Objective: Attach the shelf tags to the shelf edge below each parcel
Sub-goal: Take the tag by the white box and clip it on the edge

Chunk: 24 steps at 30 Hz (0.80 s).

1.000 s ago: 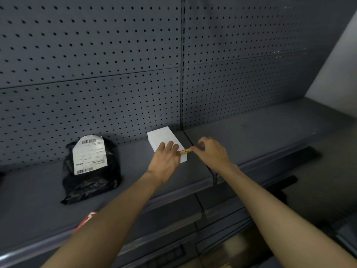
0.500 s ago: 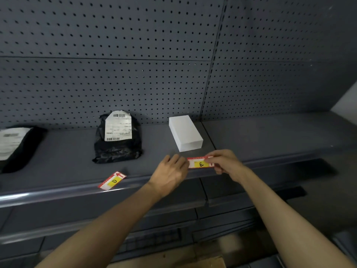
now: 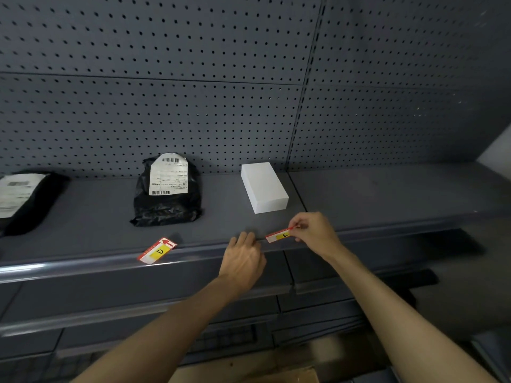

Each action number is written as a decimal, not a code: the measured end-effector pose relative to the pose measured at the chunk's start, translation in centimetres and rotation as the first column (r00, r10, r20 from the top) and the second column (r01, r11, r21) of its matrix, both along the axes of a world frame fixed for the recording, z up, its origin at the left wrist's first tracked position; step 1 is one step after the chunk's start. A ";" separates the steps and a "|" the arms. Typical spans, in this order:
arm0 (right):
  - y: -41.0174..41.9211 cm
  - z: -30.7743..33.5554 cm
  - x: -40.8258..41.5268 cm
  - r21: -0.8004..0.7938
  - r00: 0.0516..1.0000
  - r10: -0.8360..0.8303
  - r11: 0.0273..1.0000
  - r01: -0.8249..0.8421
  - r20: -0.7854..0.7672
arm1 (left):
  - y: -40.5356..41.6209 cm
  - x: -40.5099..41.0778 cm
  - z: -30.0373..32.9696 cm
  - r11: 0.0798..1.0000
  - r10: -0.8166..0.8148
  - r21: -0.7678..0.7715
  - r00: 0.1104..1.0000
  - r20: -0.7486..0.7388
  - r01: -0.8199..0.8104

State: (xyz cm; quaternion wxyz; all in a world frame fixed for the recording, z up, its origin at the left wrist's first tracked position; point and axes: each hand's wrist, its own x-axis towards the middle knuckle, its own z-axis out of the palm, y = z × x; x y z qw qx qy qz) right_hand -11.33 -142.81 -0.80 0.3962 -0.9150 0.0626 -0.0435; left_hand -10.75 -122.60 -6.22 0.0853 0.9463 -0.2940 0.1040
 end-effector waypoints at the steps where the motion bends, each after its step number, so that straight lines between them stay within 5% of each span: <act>1: 0.0 -0.2 0.1 -0.020 1.000 -0.001 1.000 0.001 0.007 | -0.2 -0.1 -0.1 1.000 0.007 -0.011 1.000 -0.004 -0.007; 16: 0.7 -1.3 0.4 -0.109 0.993 0.024 0.994 -0.011 0.114 | -1.1 -0.3 -0.1 0.992 0.047 -0.114 0.996 -0.076 -0.056; 24: 1.1 -1.7 0.1 -0.288 0.997 0.068 0.956 -0.056 0.030 | -1.0 -0.6 -0.1 0.992 0.055 -0.111 0.994 -0.095 -0.066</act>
